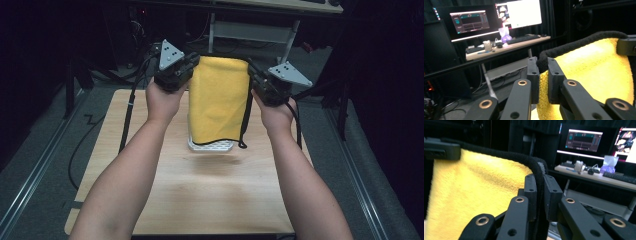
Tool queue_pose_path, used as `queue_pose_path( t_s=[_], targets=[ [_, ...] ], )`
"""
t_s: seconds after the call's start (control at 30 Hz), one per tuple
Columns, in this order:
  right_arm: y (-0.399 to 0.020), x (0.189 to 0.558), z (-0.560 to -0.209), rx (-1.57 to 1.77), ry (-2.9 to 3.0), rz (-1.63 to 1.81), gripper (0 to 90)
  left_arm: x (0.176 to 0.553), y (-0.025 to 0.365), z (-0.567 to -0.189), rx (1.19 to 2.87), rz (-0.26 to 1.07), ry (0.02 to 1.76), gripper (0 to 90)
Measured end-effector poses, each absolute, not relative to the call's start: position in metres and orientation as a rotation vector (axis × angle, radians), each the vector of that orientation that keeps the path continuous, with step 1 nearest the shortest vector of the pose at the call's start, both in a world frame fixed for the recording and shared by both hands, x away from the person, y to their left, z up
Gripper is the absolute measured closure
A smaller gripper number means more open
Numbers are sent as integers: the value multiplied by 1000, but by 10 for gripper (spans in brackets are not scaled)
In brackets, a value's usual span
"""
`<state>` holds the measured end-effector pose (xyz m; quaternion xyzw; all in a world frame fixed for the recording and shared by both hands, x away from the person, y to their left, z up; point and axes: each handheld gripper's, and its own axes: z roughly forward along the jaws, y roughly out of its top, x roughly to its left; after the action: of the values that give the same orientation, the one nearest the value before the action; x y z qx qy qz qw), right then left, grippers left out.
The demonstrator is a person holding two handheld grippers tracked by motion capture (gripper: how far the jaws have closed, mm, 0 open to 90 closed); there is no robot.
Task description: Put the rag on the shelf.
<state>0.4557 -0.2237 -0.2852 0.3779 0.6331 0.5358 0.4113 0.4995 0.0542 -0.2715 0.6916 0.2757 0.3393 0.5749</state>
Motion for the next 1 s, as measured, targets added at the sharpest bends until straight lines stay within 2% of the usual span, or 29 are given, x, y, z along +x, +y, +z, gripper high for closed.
queue_pose_path(
  t_s=[0.53, 1.0],
  targets=[
    [-216, 497, -324, 922, 1752, 1174, 828, 540, 55, -321, 1781, 776, 684, 827],
    [-220, 502, -369, 928, 1905, 1115, 826, 539, 63, -374, 1879, 651, 711, 824]
  ],
)
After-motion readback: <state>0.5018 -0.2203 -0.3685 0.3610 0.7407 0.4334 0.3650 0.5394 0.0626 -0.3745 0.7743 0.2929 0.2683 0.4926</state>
